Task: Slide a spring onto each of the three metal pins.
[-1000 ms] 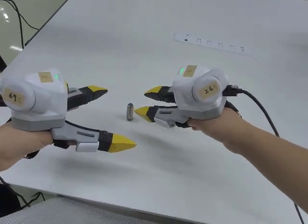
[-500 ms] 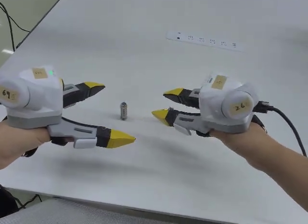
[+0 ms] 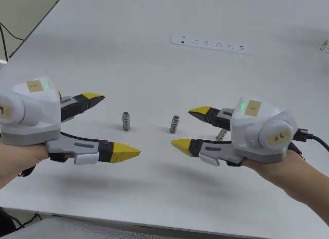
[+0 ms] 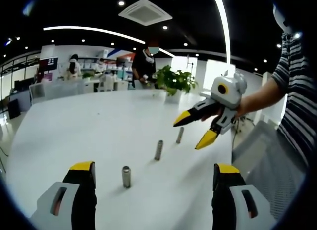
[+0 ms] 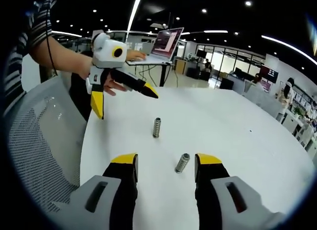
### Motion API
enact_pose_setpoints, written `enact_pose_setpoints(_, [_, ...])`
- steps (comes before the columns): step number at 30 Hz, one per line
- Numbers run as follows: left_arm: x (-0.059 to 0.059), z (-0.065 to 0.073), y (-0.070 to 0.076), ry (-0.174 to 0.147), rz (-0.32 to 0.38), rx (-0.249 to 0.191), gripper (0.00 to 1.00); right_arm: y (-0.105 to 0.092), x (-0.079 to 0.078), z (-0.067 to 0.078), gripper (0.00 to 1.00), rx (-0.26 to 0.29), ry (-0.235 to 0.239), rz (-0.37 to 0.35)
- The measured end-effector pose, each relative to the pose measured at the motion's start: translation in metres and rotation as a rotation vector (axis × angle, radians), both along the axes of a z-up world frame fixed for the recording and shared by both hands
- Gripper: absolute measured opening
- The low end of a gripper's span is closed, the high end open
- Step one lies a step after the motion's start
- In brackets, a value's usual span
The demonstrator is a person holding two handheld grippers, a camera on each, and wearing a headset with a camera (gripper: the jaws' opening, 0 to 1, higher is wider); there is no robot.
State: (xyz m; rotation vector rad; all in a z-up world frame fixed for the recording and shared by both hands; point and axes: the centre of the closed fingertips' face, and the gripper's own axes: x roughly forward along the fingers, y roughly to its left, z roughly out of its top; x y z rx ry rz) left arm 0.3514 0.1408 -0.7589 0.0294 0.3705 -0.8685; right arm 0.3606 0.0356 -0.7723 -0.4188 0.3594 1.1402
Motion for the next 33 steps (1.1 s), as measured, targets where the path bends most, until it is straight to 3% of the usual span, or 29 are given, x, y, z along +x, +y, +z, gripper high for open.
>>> enact_pose_setpoints(6, [-0.004,0.001,-0.005,-0.003,-0.006,-0.003,0.97,-0.035,0.003,-0.003,0.52,0.004,0.010,-0.084])
enact_pose_setpoints(12, [-0.002,0.002,-0.006,-0.003,-0.001,-0.003,0.97,-0.062,0.008,0.002,0.59,0.062,0.009,-0.178])
enact_pose_setpoints(27, [-0.006,0.007,-0.005,-0.012,-0.001,-0.008,0.98,-0.091,0.012,0.002,0.84,0.156,0.044,-0.248])
enact_pose_setpoints(29, [-0.006,0.009,-0.005,-0.016,0.005,-0.010,0.98,-0.093,0.012,0.003,0.88,0.187,0.059,-0.260])
enact_pose_setpoints(33, [-0.007,0.009,-0.002,-0.025,0.012,0.011,0.98,-0.096,0.010,0.004,0.98,0.209,0.063,-0.273])
